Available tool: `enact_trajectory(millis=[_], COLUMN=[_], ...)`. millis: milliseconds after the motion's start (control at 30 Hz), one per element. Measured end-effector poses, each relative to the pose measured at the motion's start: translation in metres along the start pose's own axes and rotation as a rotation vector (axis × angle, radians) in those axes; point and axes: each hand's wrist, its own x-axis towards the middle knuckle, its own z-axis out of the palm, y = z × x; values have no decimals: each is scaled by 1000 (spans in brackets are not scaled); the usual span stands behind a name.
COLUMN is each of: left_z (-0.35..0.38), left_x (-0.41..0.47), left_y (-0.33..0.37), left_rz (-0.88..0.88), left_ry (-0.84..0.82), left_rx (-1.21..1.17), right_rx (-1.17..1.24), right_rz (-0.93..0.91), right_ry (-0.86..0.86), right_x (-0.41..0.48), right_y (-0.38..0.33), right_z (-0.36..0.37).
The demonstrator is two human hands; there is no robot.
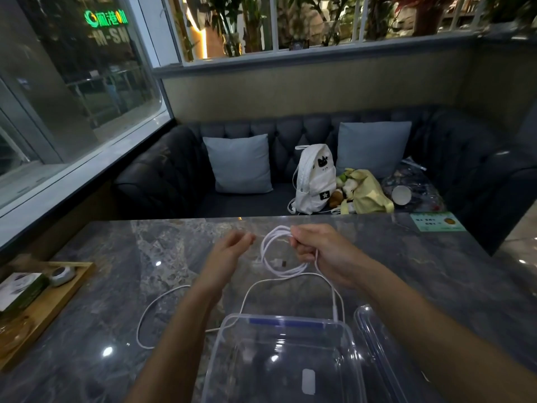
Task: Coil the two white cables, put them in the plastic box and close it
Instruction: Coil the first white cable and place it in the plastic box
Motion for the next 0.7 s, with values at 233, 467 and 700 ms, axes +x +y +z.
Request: enact_trajectory(millis=[233, 467, 700], left_z=[-1, -18, -3], left_x=[-11, -1, -2], left_y=[3, 1, 14], left_rz=[-42, -11, 23], left_ry=[-544, -374, -455], left_rx=[34, 214, 75], right_rx=[155, -18, -106], right_rz=[8, 79, 147], right_ry=[26, 26, -128], right_x=[6, -2, 0], right_y=[-3, 7, 9], right_z=[-11, -24, -18])
